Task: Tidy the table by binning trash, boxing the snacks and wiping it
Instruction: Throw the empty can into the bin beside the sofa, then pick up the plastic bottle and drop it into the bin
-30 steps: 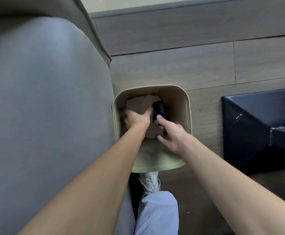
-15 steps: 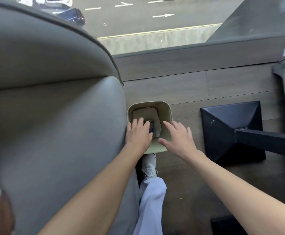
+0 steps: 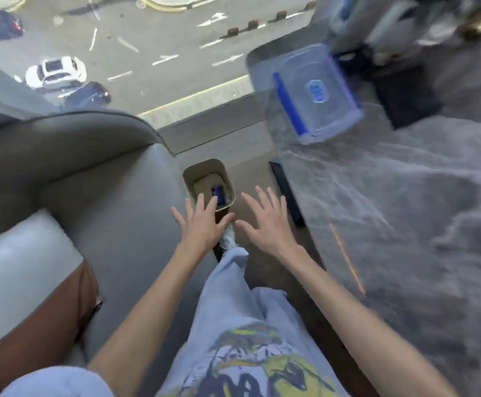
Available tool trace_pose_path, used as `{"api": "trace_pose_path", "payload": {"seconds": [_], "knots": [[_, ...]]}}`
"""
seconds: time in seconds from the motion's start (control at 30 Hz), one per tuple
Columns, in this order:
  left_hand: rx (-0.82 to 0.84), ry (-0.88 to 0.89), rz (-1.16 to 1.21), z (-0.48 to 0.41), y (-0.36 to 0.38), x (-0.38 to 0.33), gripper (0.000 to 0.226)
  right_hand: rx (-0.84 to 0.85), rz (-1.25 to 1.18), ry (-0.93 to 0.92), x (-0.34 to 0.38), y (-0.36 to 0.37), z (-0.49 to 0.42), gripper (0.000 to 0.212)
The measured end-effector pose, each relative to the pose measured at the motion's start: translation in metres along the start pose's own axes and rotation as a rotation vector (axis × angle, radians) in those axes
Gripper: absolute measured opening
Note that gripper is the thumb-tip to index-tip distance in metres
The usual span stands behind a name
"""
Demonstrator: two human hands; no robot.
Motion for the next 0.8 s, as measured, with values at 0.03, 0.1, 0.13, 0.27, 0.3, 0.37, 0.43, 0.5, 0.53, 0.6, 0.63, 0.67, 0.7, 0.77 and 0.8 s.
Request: {"api": "trace_pose_path", "payload": {"seconds": [0.03,0.1,0.13,0.27,0.3,0.37,0.43,0.5,0.53,0.6,0.63,0.67,0.7,0.77,0.8], "knots": [[-0.012,0.051,-0.026,0.022,0.0,-0.025,0.07,-0.031,-0.035,0.022,-0.014,-0.012,0.032,0.066],[-0.066,0.171,-0.095,0.057,0.0,-0.08,0.064,-0.101,-0.084,0.094,-0.053,-0.033,0.093,0.066],[-0.099,0.232,-0.129,0.071,0.0,-0.109,0.062,-0.135,-0.093,0.144,-0.076,-0.041,0.121,0.066],[-0.133,0.541,-0.197,0.122,0.023,-0.237,0.057,-0.3,-0.072,0.386,-0.173,-0.072,0.233,0.07],[-0.121,0.622,-0.228,0.132,0.033,-0.269,0.058,-0.353,-0.081,0.462,-0.196,-0.079,0.261,0.07],[-0.105,0.766,-0.338,0.154,0.056,-0.327,0.061,-0.441,-0.129,0.614,-0.233,-0.089,0.317,0.07],[-0.068,0.897,-0.439,0.179,0.079,-0.379,0.064,-0.511,-0.185,0.741,-0.259,-0.092,0.372,0.07],[-0.03,1.03,-0.516,0.206,0.102,-0.421,0.066,-0.571,-0.26,0.845,-0.277,-0.089,0.418,0.071],[-0.016,1.093,-0.553,0.22,0.111,-0.44,0.066,-0.605,-0.293,0.898,-0.283,-0.087,0.438,0.071],[0.009,1.204,-0.625,0.248,0.128,-0.47,0.066,-0.675,-0.322,1.002,-0.292,-0.084,0.473,0.071],[0.022,1.256,-0.658,0.261,0.135,-0.483,0.067,-0.707,-0.325,1.052,-0.295,-0.084,0.486,0.071],[0.038,1.305,-0.691,0.273,0.141,-0.493,0.067,-0.731,-0.325,1.101,-0.297,-0.083,0.497,0.071],[0.061,1.341,-0.72,0.283,0.148,-0.502,0.067,-0.751,-0.328,1.146,-0.299,-0.082,0.506,0.07],[0.122,1.379,-0.769,0.296,0.159,-0.517,0.067,-0.801,-0.358,1.214,-0.298,-0.08,0.52,0.069],[0.146,1.398,-0.788,0.301,0.164,-0.523,0.067,-0.833,-0.375,1.232,-0.297,-0.079,0.525,0.068]]}}
Point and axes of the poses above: each hand's wrist, its own z-axis away from the middle knuckle, its own y-axis out of the palm, x = y × z, the point moved 7 cm from there along -z, towards the middle knuckle
